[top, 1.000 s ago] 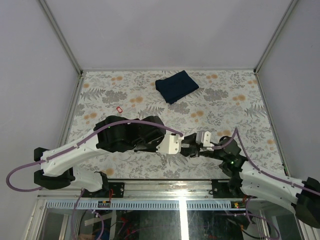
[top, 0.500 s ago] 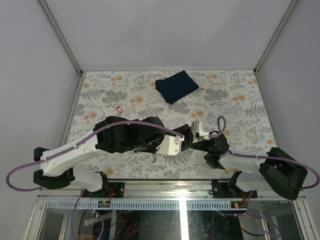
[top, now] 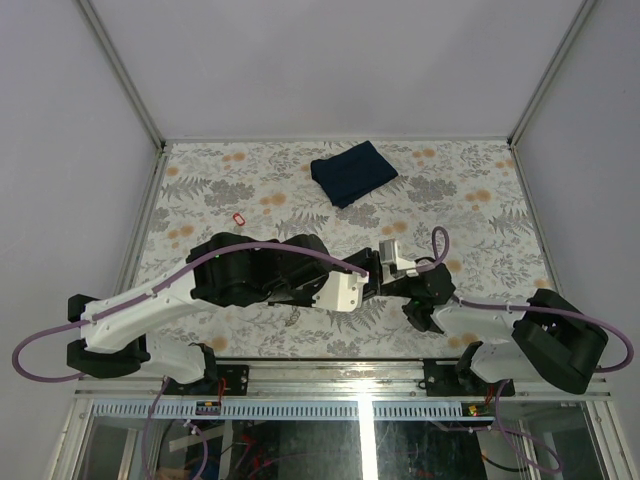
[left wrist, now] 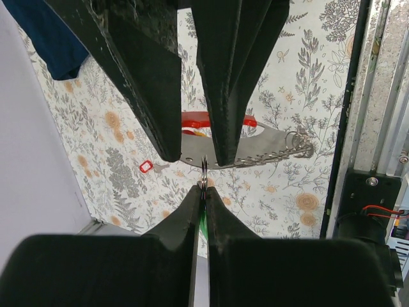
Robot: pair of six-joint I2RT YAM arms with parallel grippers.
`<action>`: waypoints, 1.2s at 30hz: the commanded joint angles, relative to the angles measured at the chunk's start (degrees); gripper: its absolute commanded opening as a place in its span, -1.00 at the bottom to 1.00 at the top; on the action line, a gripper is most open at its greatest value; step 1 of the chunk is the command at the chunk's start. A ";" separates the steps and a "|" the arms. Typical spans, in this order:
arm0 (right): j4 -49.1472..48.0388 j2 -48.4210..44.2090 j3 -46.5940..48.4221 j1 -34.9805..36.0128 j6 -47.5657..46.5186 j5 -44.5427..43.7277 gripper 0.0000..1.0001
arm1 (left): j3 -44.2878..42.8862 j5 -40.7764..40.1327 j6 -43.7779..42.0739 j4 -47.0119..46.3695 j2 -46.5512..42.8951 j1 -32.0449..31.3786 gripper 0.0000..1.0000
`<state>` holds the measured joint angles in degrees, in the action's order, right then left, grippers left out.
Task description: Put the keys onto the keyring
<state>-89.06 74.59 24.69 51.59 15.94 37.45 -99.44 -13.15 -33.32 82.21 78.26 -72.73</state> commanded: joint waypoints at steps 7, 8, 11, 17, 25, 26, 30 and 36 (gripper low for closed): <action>-8.05 2.10 4.70 0.18 0.79 2.13 -0.29 | -1.04 -1.73 -1.13 1.02 -0.52 -0.48 -1.00; -8.05 2.28 4.88 0.21 0.84 2.25 -0.29 | -1.06 -1.72 -1.06 1.02 -0.41 -0.47 -1.00; -8.01 2.89 5.18 0.30 0.92 2.26 -0.31 | -1.04 -1.74 -0.97 1.02 -0.31 -0.46 -1.00; -8.02 4.15 5.69 0.35 1.02 2.49 -0.38 | -1.17 -1.78 -0.90 1.02 -0.21 -0.63 -1.00; -8.07 4.64 6.58 0.35 1.27 2.48 -0.48 | -1.31 -1.84 -0.48 1.02 -0.01 -0.70 -1.00; -8.11 4.68 6.64 0.35 1.35 2.59 -0.50 | -1.30 -1.81 -0.39 1.02 0.04 -0.71 -1.00; -8.07 4.82 6.77 0.35 1.41 2.63 -0.64 | -1.45 -1.82 0.06 1.02 0.19 -0.82 -1.00; -8.07 5.29 7.08 0.33 1.59 2.89 -0.72 | -1.66 -1.49 0.52 0.72 0.21 -0.92 -1.00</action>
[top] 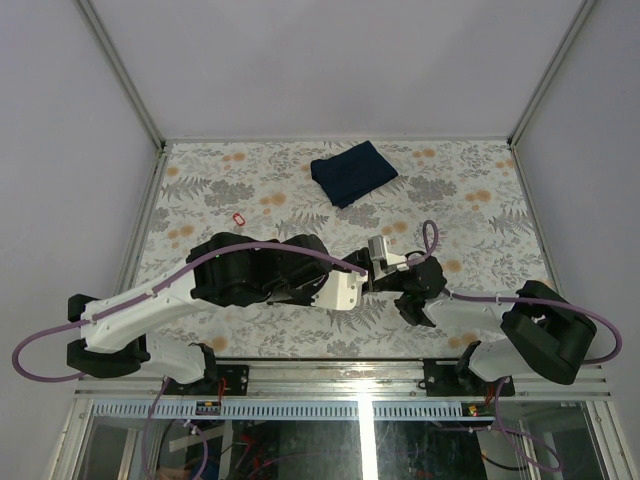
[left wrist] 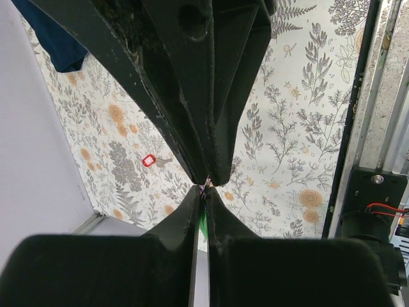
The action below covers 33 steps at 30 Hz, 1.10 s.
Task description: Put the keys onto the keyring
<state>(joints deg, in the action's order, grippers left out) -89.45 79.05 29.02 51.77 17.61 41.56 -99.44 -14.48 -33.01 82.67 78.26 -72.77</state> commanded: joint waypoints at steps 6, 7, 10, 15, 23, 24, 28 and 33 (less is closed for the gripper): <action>-7.45 0.94 3.26 0.24 0.73 -1.56 -1.00 | -1.73 -0.36 2.23 -0.54 0.15 -0.90 -1.00; -7.38 0.89 3.24 0.22 0.96 -1.88 -1.00 | -1.75 -0.32 2.45 -0.77 0.05 -0.97 -1.00; -6.87 0.10 2.62 0.17 1.11 -2.60 -1.00 | -1.82 -0.92 3.04 -1.48 -0.31 -0.89 -0.98; -3.35 -2.64 2.02 0.15 0.40 -2.63 -1.00 | -1.89 -0.24 3.85 -3.11 -1.24 -1.00 -0.76; -1.60 -8.71 -0.09 -2.08 0.70 -3.97 -1.00 | 1.29 3.50 4.25 -12.83 -7.50 -1.08 -0.14; -0.93 -9.82 -0.17 -2.30 0.73 -3.90 -1.00 | 2.16 4.10 4.27 -14.81 -8.76 -1.08 -0.11; 2.72 -14.31 -0.27 -3.34 0.15 -3.75 -1.00 | 7.58 6.12 4.38 -24.33 -15.37 -1.13 -0.10; 5.58 -18.92 0.99 -4.17 -0.64 -4.42 -1.00 | 19.44 8.72 4.70 -43.39 -25.73 -1.11 -0.16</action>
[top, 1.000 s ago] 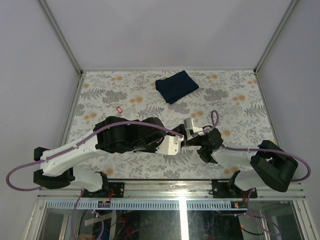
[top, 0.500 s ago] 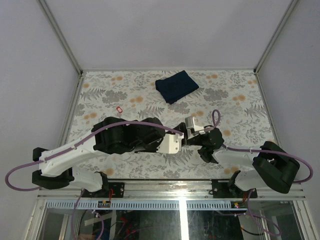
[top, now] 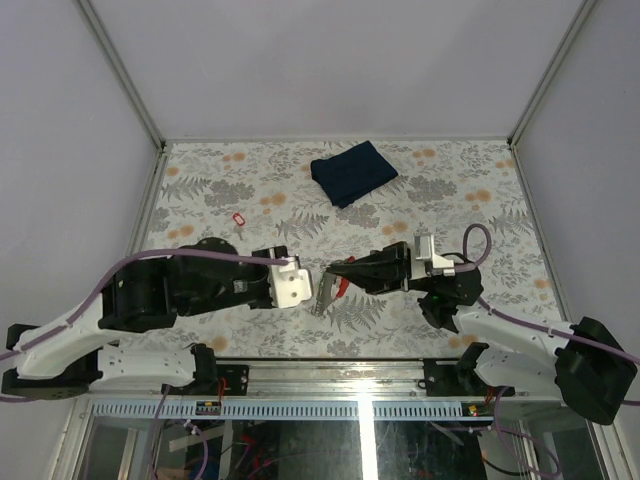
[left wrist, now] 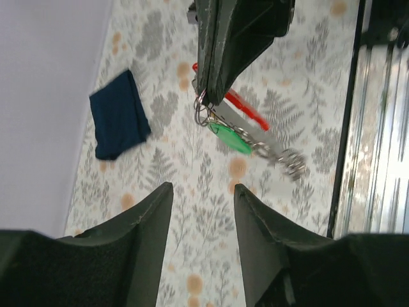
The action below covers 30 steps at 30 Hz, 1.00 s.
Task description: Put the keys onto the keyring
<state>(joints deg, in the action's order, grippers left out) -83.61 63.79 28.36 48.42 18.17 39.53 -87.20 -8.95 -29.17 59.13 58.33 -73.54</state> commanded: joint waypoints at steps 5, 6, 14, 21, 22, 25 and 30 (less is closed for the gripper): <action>-2.96 -4.47 3.90 -0.79 1.69 -1.97 -1.00 | 23.21 6.50 2.21 -45.89 -15.77 -0.30 -0.25; -3.83 -4.39 4.30 -0.83 2.56 -1.81 -1.00 | 25.73 7.27 2.63 -50.54 -17.00 -0.35 -0.29; -8.83 -3.75 6.95 -0.79 7.49 1.43 -1.00 | 30.72 13.15 4.80 -62.99 -15.93 -0.37 -0.43; -9.94 -4.41 7.82 -0.81 9.62 4.17 -1.00 | 29.56 14.92 4.81 -61.52 -14.95 -0.37 -0.55; -9.91 -4.46 7.97 -0.79 9.77 4.35 -1.00 | 29.40 15.21 4.82 -61.16 -14.91 -0.38 -0.60; -9.88 -4.38 8.32 -0.84 10.12 4.94 -1.00 | 28.70 15.77 4.72 -59.91 -14.60 -0.34 -0.66; -10.01 -4.41 8.81 -0.79 10.43 5.42 -1.00 | 28.00 15.81 4.43 -58.51 -14.38 -0.37 -0.91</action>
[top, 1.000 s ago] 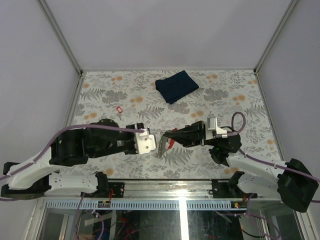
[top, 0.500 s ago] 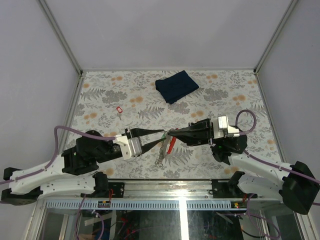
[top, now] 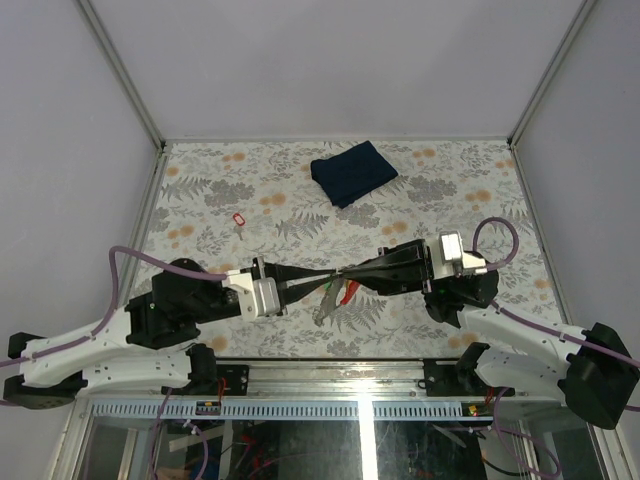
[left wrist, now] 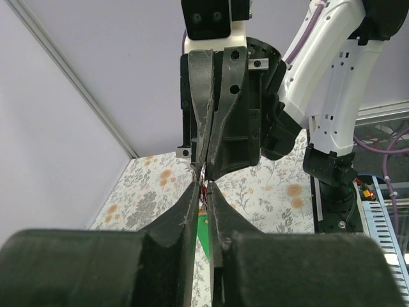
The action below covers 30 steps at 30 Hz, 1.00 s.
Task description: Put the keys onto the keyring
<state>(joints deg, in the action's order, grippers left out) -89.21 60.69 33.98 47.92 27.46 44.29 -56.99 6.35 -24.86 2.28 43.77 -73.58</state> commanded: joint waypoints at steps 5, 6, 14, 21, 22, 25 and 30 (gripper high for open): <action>-3.97 -1.57 3.38 -0.37 1.49 1.56 -1.00 | -3.49 0.12 -0.18 1.13 0.57 -0.33 -1.00; -3.58 -1.76 3.29 -0.32 1.27 1.78 -1.00 | -4.30 -0.04 -0.46 2.65 0.72 -0.29 -1.00; 25.50 -12.64 0.24 -0.29 -19.57 -1.20 -0.53 | -17.63 -1.34 -4.56 25.01 4.97 -0.29 -1.00; 51.41 -19.58 1.74 -0.29 -34.95 -7.24 -0.35 | -28.31 -5.16 -6.32 42.03 11.09 -0.29 -1.00; 54.21 -19.79 2.32 -0.33 -36.11 -8.10 -0.32 | -29.45 -5.89 -6.34 44.16 12.15 -0.33 -1.00; 58.95 -20.33 2.59 -0.35 -37.84 -10.84 -0.26 | -32.45 -7.61 -6.82 50.95 15.58 -0.31 -1.00; 57.77 -21.61 -1.69 -0.30 -37.67 -14.36 -0.25 | -37.18 -10.45 -7.33 62.23 22.29 -0.24 -1.00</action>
<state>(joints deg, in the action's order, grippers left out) -33.21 40.62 33.98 47.83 -7.64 34.74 -90.41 0.08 -30.79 52.73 61.65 -73.58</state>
